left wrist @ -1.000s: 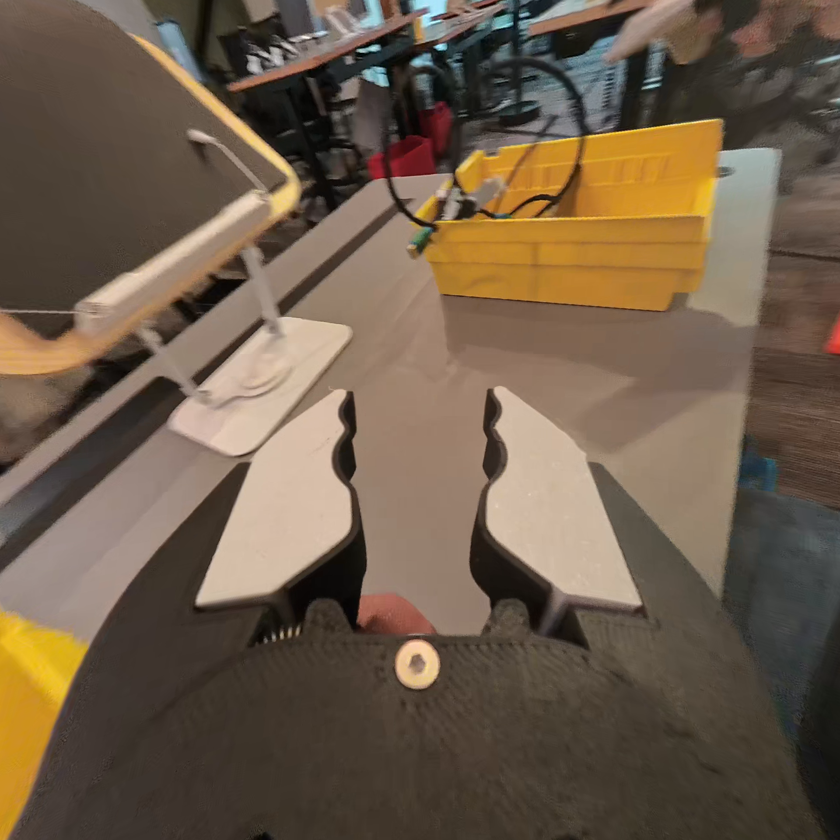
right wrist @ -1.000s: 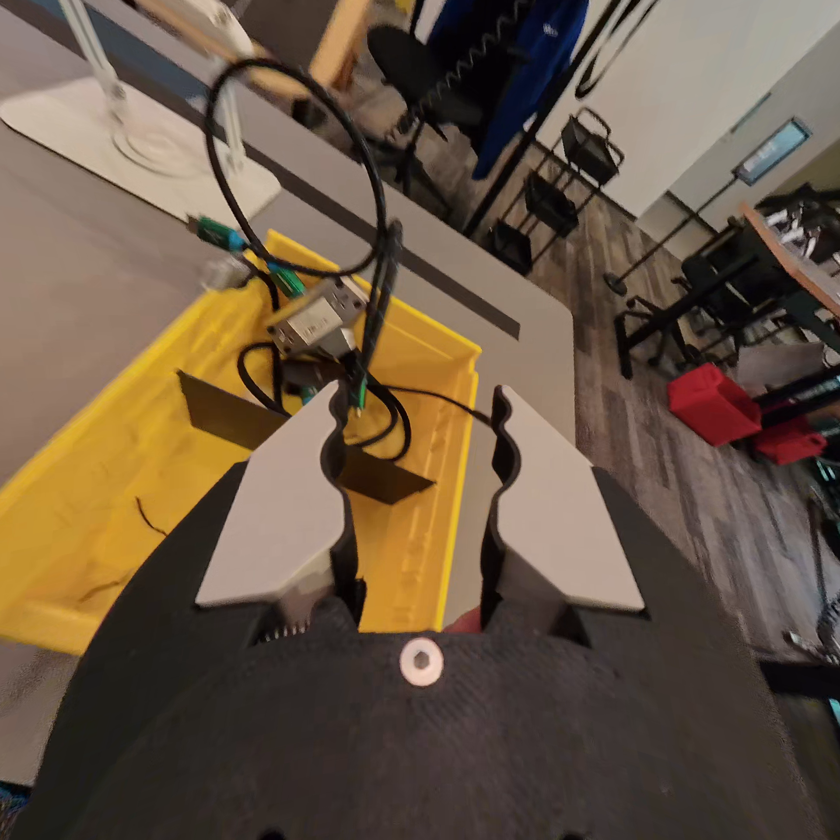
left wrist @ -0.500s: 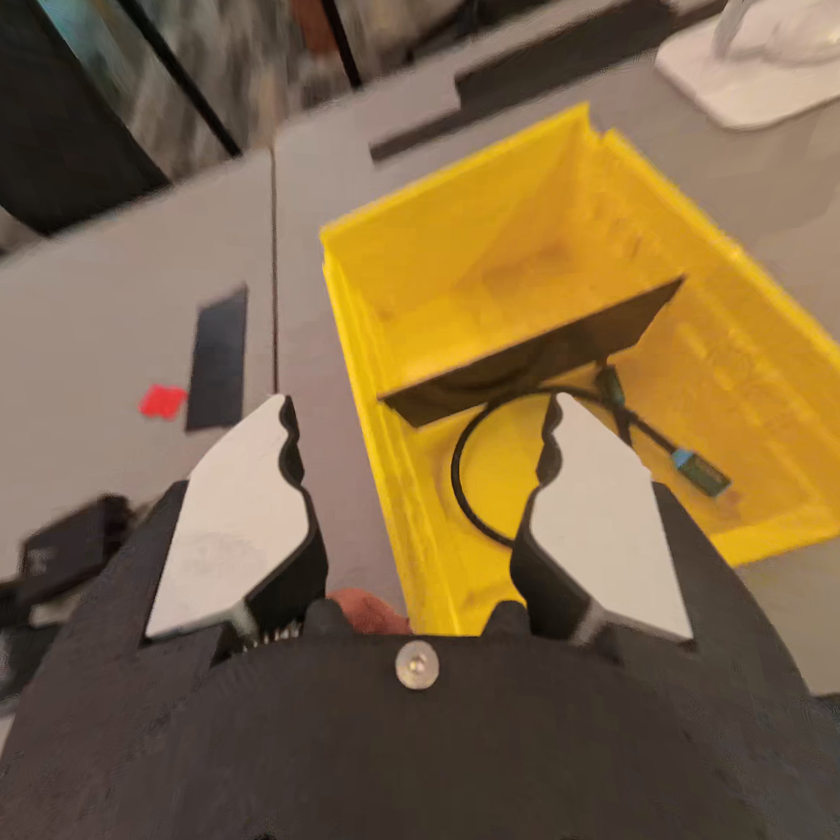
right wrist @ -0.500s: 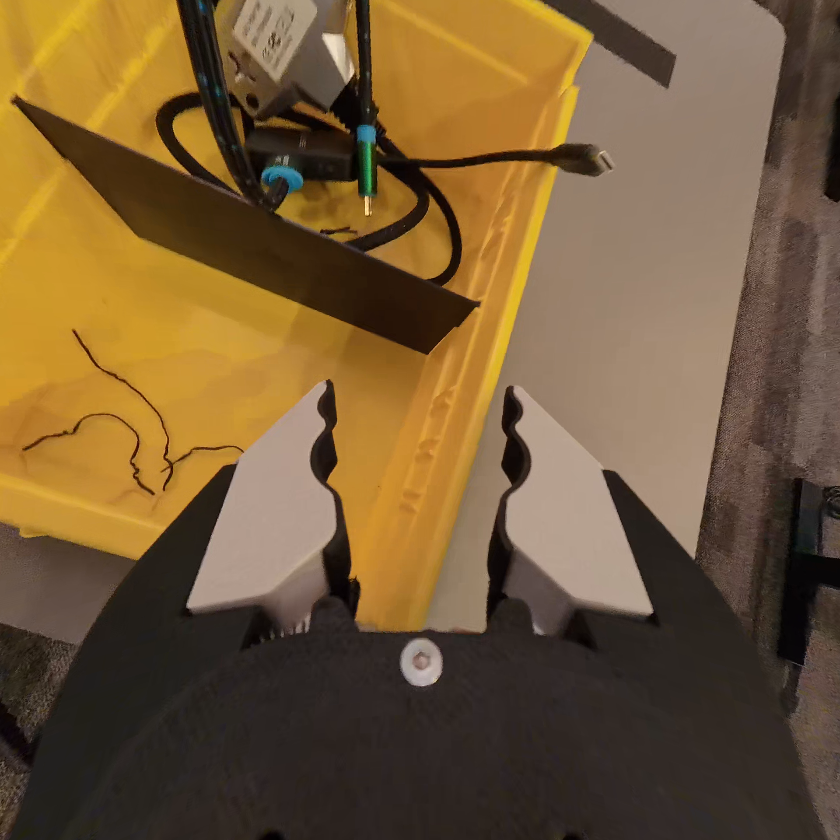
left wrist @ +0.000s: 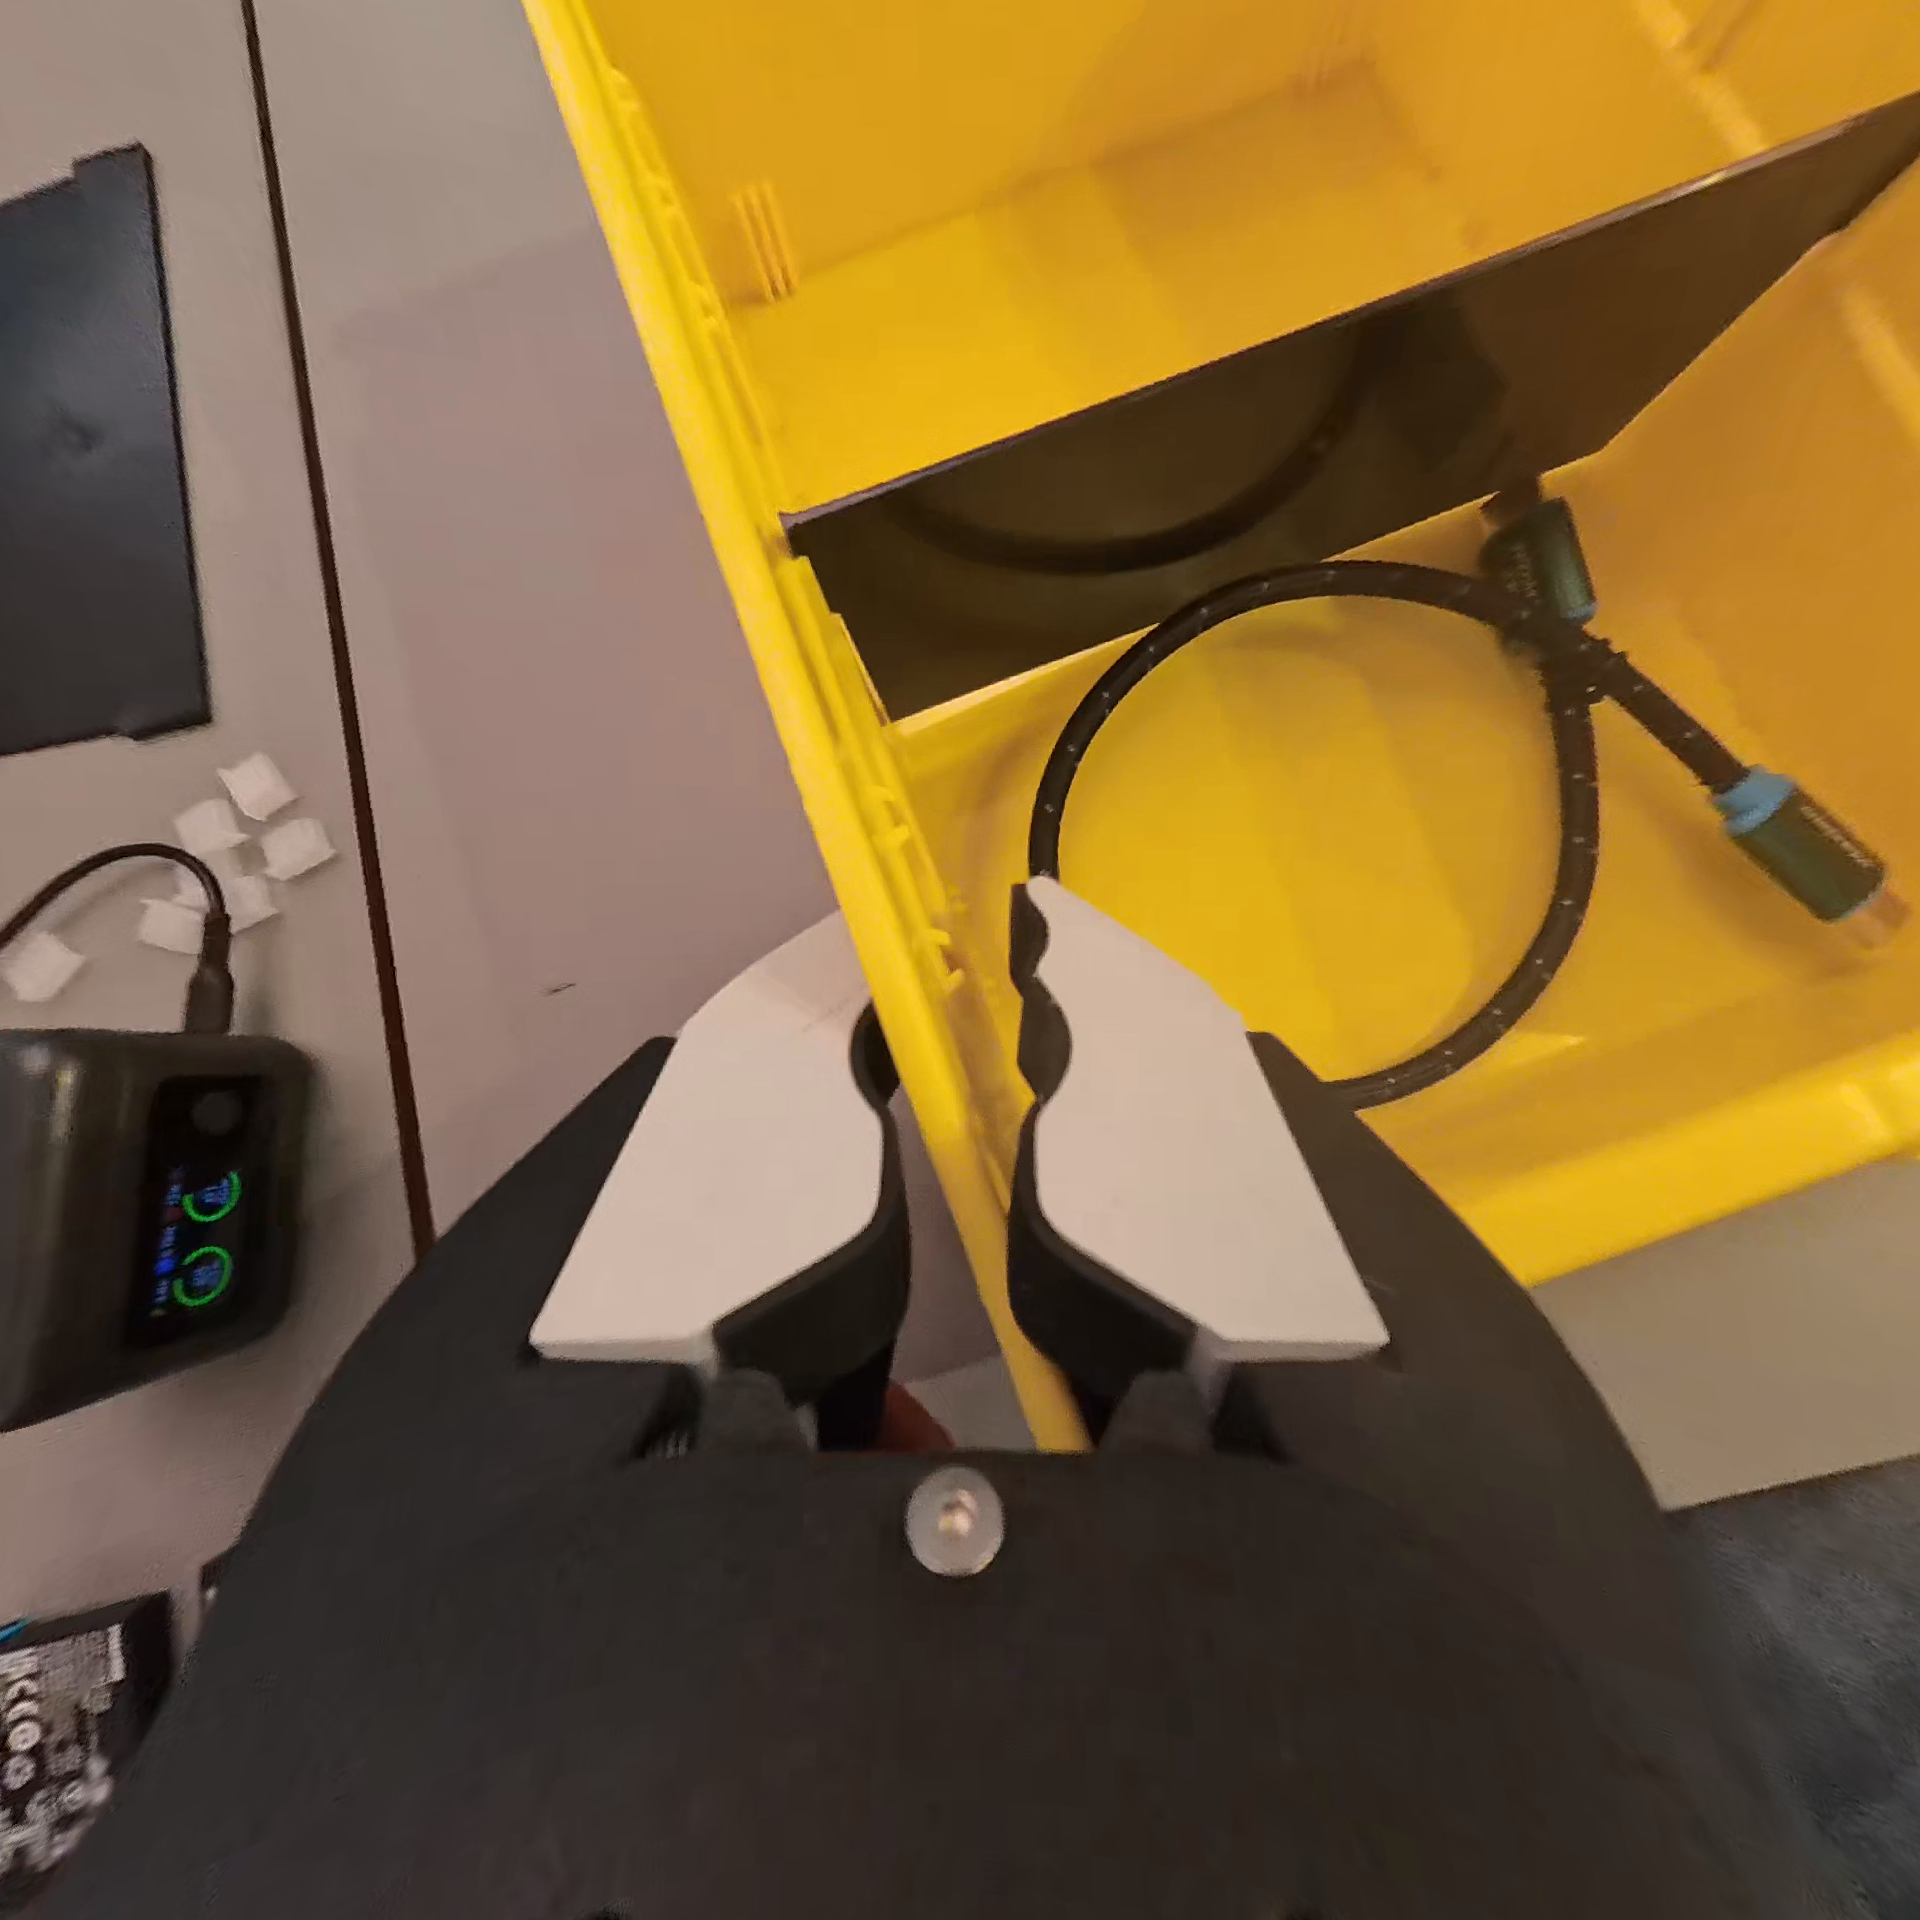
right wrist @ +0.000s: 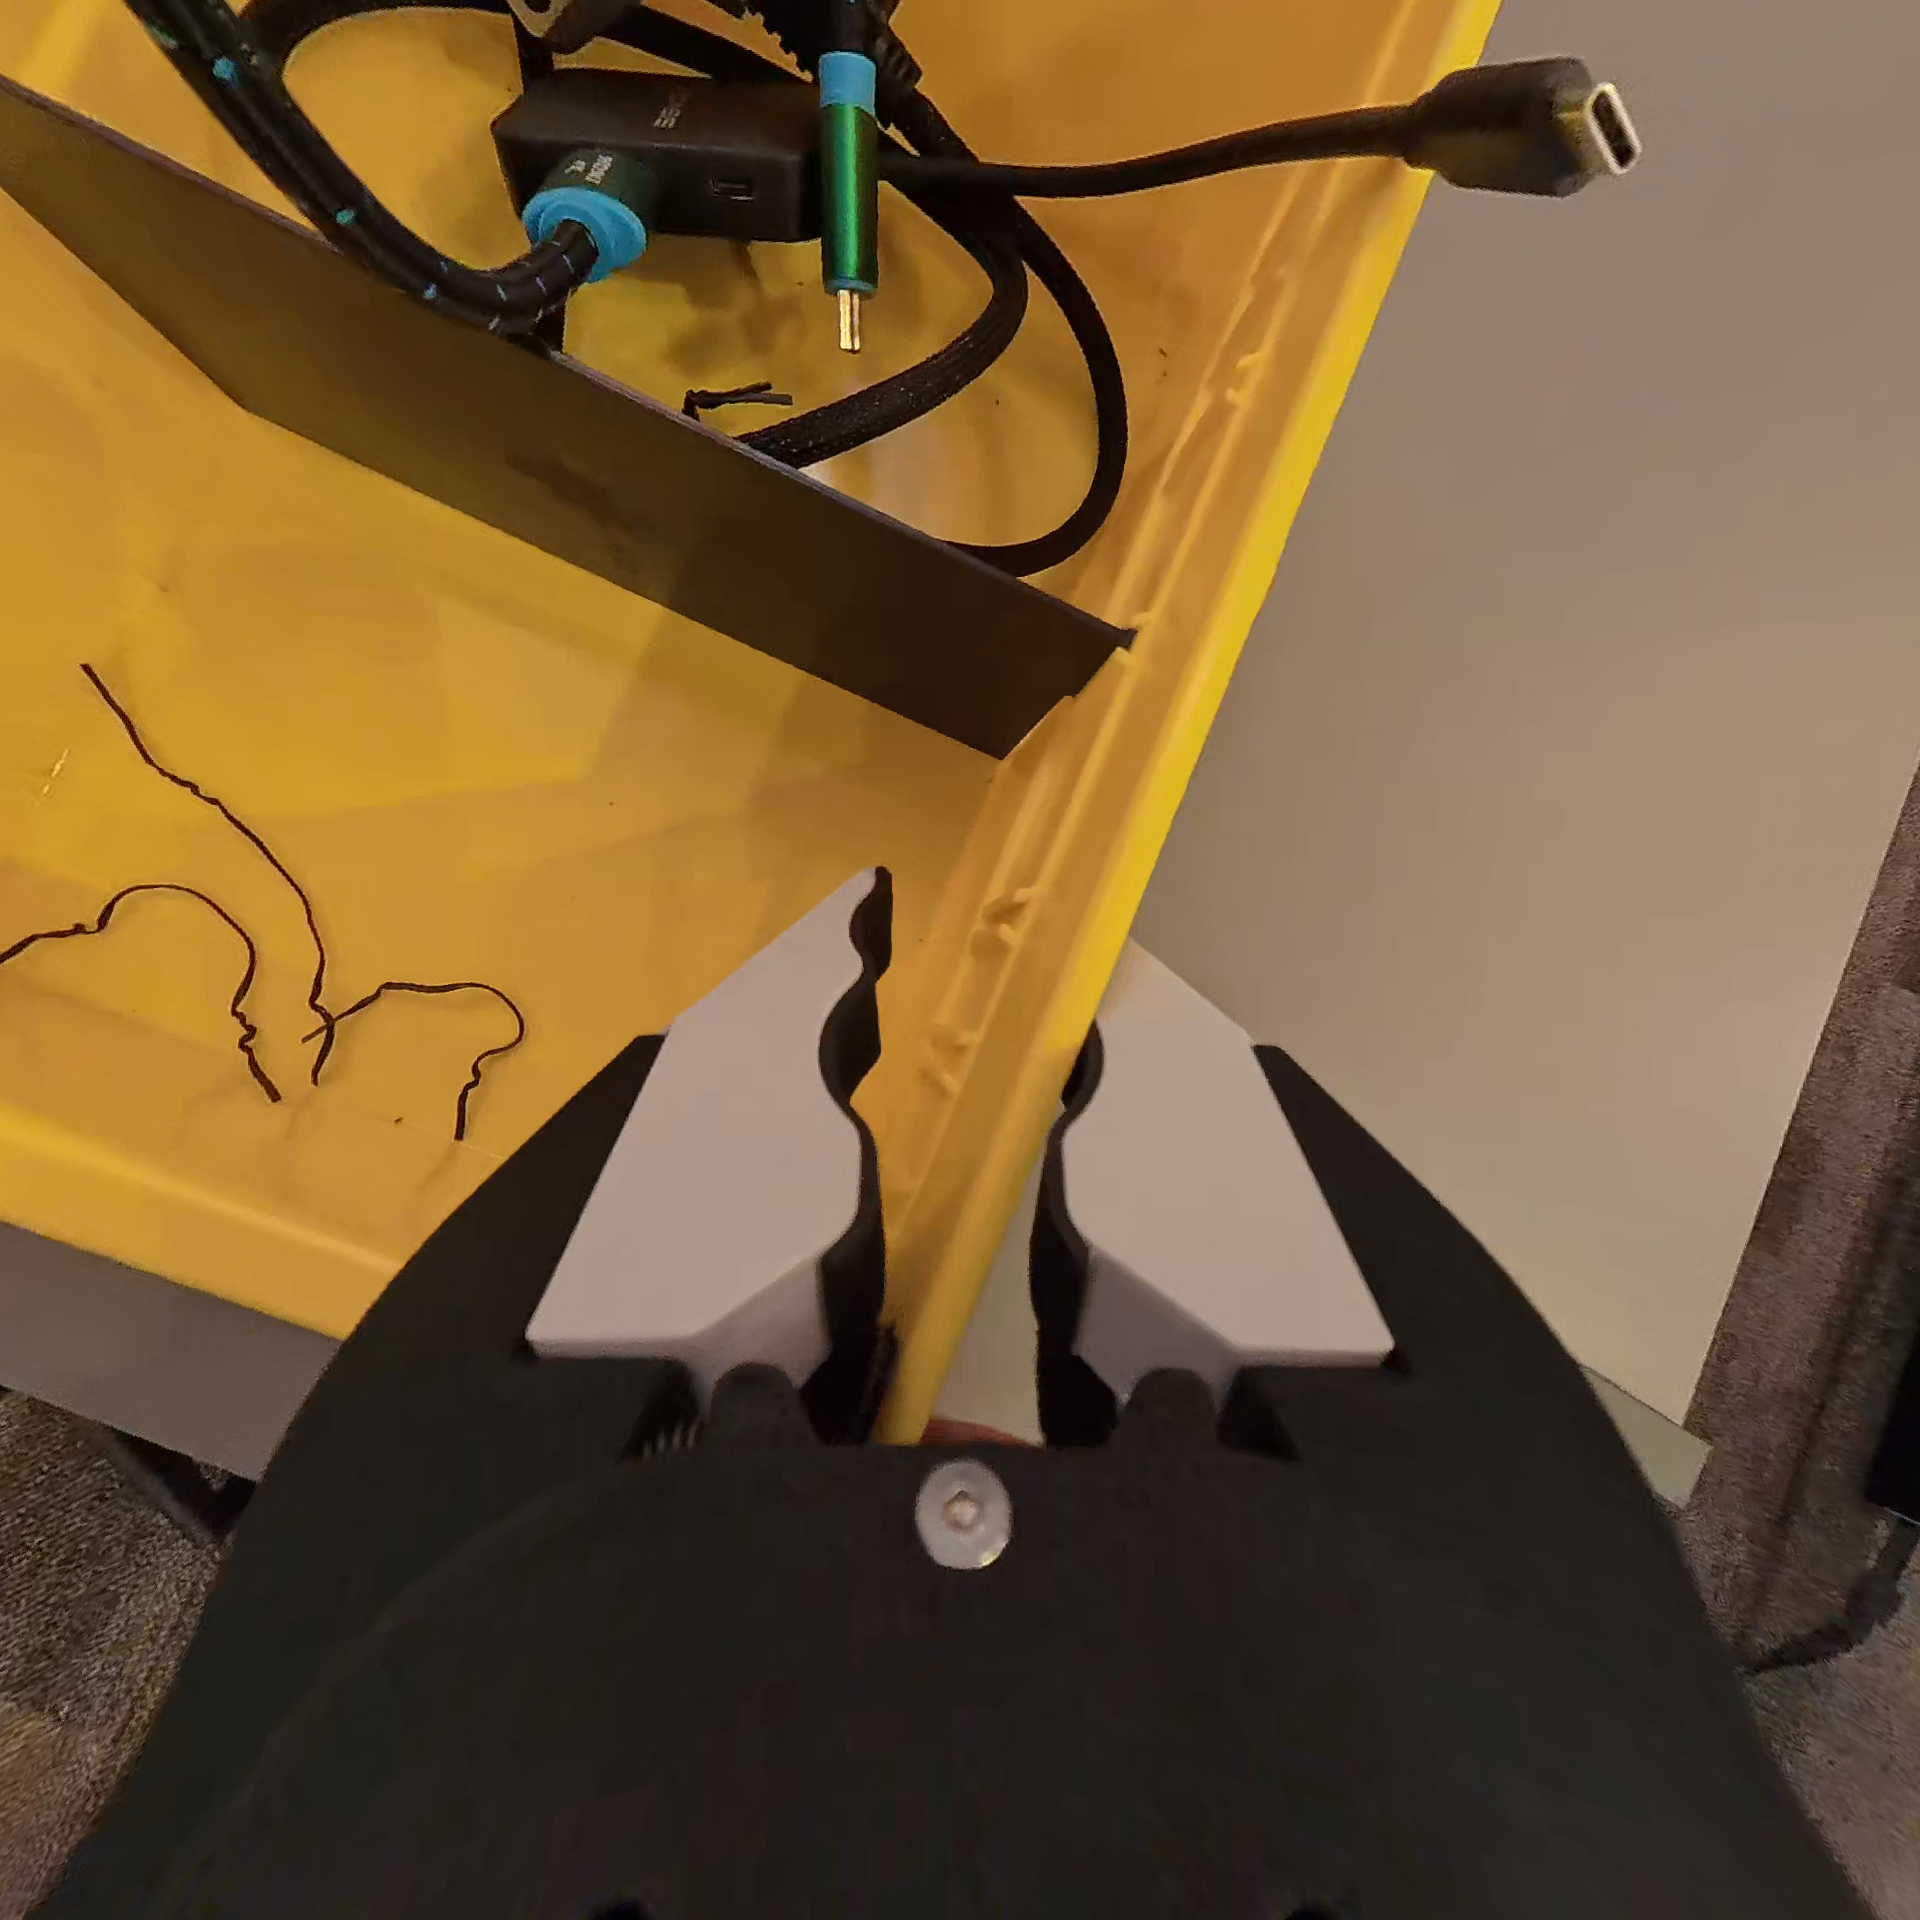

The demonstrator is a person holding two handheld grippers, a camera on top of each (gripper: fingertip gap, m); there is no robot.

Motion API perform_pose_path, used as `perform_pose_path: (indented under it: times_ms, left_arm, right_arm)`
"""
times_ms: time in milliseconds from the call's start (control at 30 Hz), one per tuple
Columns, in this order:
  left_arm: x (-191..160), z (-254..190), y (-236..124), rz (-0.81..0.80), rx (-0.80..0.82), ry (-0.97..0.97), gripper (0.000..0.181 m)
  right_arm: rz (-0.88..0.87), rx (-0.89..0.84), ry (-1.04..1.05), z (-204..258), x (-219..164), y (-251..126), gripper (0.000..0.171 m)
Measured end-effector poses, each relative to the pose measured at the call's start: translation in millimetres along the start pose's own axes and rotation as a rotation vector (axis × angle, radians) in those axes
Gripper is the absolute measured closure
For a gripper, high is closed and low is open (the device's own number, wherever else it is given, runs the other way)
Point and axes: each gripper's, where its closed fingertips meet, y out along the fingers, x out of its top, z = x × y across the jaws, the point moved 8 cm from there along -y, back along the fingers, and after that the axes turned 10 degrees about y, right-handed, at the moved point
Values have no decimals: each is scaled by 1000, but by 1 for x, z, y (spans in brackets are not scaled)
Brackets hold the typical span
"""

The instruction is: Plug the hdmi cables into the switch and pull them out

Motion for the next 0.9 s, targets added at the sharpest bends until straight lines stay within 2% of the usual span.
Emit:
perform_pose_path:
  times_ms: [200, 500, 667, 900]
  left_arm:
    - [1, -2, 0, -43, -29, -3, 171]
    - [6, -13, -6, -136, -51, 5, 174]
    - [11, -18, -12, -180, -48, -7, 174]
    - [15, -19, -26, -252, -28, -32, 175]
  right_arm:
    - [-33, 15, 43, 7, 1, 1, 151]
    - [-80, 22, 32, 39, 5, 3, 145]
    - [-106, 39, 6, 63, 12, 6, 141]
    - [-163, 146, -20, 114, 28, 18, 126]
